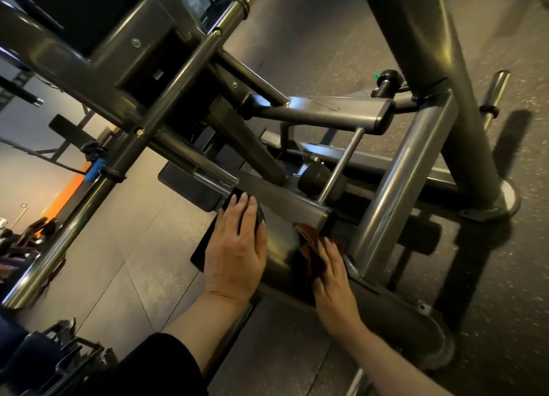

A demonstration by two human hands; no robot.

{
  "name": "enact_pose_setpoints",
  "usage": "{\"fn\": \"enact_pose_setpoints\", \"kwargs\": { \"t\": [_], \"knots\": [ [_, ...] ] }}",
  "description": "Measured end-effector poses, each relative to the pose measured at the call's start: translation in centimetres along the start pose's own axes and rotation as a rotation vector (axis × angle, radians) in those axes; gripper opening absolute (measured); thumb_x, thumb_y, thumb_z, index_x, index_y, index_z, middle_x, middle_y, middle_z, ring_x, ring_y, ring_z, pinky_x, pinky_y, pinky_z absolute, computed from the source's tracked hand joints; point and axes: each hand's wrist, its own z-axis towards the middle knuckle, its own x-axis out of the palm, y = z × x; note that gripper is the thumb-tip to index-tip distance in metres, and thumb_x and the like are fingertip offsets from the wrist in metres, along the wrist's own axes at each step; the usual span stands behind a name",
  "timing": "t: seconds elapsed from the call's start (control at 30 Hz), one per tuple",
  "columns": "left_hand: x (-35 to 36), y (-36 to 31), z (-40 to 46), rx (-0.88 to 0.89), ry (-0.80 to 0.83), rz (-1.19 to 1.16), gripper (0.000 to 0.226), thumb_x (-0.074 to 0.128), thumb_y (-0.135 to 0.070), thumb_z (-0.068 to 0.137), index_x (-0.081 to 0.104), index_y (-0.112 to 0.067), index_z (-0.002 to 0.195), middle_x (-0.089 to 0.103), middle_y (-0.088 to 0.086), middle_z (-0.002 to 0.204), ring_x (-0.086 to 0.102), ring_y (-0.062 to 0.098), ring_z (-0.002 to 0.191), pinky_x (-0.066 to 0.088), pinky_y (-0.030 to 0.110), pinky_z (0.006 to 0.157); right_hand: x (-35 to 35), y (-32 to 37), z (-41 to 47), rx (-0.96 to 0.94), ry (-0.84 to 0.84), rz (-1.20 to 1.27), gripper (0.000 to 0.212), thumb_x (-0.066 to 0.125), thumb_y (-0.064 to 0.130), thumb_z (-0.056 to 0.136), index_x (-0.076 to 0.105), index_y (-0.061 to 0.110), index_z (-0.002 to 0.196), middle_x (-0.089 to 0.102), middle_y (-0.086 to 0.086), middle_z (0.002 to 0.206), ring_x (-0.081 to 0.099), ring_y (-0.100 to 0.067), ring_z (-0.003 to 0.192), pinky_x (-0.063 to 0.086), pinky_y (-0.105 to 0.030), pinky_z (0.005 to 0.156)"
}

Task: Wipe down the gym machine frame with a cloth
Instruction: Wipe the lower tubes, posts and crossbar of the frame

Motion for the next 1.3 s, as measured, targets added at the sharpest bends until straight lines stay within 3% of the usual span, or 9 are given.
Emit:
{"fn": "enact_pose_setpoints", "kwargs": {
  "t": [0.13, 0.3, 0.4, 0.57, 0.73, 0.87, 1.0, 1.13, 1.3],
  "knots": [
    [0.1, 0.3, -0.3, 0.085, -0.012, -0.008, 0.045, 0.043, -0.03, 0.096, 0.045, -0.011, 0.137, 0.05, 0.011, 0.139, 0.05, 0.028, 0.127, 0.052, 0.054, 0.093, 1.4, 2.0, -1.6, 0.139, -0.046, 0.058, 0.063, 0.03, 0.044, 0.103, -0.021, 0.064, 0.134, -0.031, 0.032, 0.148, -0.03, -0.001, 0.141, 0.002, -0.049, 0.122],
    [0.2, 0.5, -0.3, 0.097, 0.048, 0.0, 0.047, 0.039, -0.04, 0.098, 0.043, -0.015, 0.138, 0.045, 0.011, 0.143, 0.045, 0.03, 0.131, 0.05, 0.057, 0.094, 1.4, 7.2, 0.4, -0.131, -0.025, 0.031, 0.059, 0.019, 0.065, 0.092, -0.021, 0.066, 0.135, -0.028, 0.031, 0.15, -0.029, -0.002, 0.142, -0.01, -0.034, 0.115],
    [0.0, 0.5, -0.2, 0.102, 0.085, 0.015, 0.056, 0.051, -0.048, 0.091, 0.048, -0.015, 0.136, 0.042, 0.011, 0.145, 0.039, 0.027, 0.133, 0.049, 0.057, 0.096, 1.1, 3.3, -0.4, -0.087, -0.016, -0.059, 0.064, 0.023, 0.064, 0.092, -0.025, 0.065, 0.134, -0.034, 0.035, 0.145, -0.03, -0.001, 0.141, -0.005, -0.039, 0.119],
    [-0.3, 0.5, -0.2, 0.136, 0.101, 0.059, 0.069, 0.071, -0.049, 0.077, 0.051, -0.014, 0.134, 0.043, 0.014, 0.144, 0.038, 0.028, 0.133, 0.05, 0.057, 0.093, 0.7, -4.0, -3.1, 0.136, 0.028, -0.183, 0.07, 0.017, 0.062, 0.09, -0.022, 0.04, 0.143, -0.043, 0.034, 0.14, -0.036, -0.001, 0.138, 0.0, -0.045, 0.123],
    [-0.3, 0.5, -0.2, 0.161, 0.071, 0.103, 0.068, 0.069, -0.048, 0.077, 0.052, -0.012, 0.133, 0.046, 0.017, 0.142, 0.041, 0.03, 0.13, 0.052, 0.057, 0.091, 2.0, 1.1, -1.2, -0.007, -0.11, -0.025, 0.057, 0.02, 0.057, 0.1, 0.0, 0.042, 0.151, -0.01, 0.017, 0.159, -0.019, -0.006, 0.146, -0.005, -0.035, 0.12],
    [-0.2, 0.5, -0.3, 0.17, 0.071, 0.122, 0.068, 0.068, -0.048, 0.078, 0.051, -0.011, 0.133, 0.046, 0.018, 0.142, 0.042, 0.032, 0.132, 0.044, 0.054, 0.102, -1.1, 1.7, 3.2, -0.017, -0.013, 0.036, 0.049, 0.02, 0.05, 0.101, 0.029, 0.034, 0.146, 0.032, 0.004, 0.152, 0.021, -0.013, 0.145, 0.002, -0.036, 0.12],
    [-0.1, 0.6, -0.3, 0.175, 0.082, 0.125, 0.068, 0.068, -0.05, 0.08, 0.052, -0.012, 0.133, 0.046, 0.018, 0.144, 0.042, 0.032, 0.134, 0.039, 0.053, 0.107, -2.0, -3.0, 4.2, 0.11, 0.106, -0.278, 0.053, 0.041, 0.027, 0.104, 0.021, 0.024, 0.153, 0.029, 0.0, 0.156, 0.024, -0.019, 0.145, 0.01, -0.049, 0.121],
    [0.1, 0.8, -0.2, 0.176, 0.081, 0.146, 0.065, 0.06, -0.054, 0.085, 0.052, -0.012, 0.134, 0.045, 0.018, 0.144, 0.042, 0.033, 0.136, 0.036, 0.053, 0.109, 1.6, -2.7, -0.3, 0.052, -0.199, -0.158, 0.062, 0.013, 0.044, 0.105, 0.039, 0.006, 0.146, 0.033, -0.018, 0.154, 0.021, -0.027, 0.144, 0.027, -0.059, 0.114],
    [0.1, 0.9, -0.2, 0.152, 0.119, 0.126, 0.067, 0.055, -0.056, 0.086, 0.05, -0.013, 0.136, 0.043, 0.018, 0.146, 0.038, 0.033, 0.138, 0.036, 0.056, 0.109, 4.4, 5.4, -3.4, -0.058, -0.189, 0.088, 0.06, 0.02, 0.059, 0.097, -0.015, 0.054, 0.145, -0.025, 0.026, 0.155, -0.028, 0.001, 0.142, -0.008, -0.023, 0.113]
  ]
}}
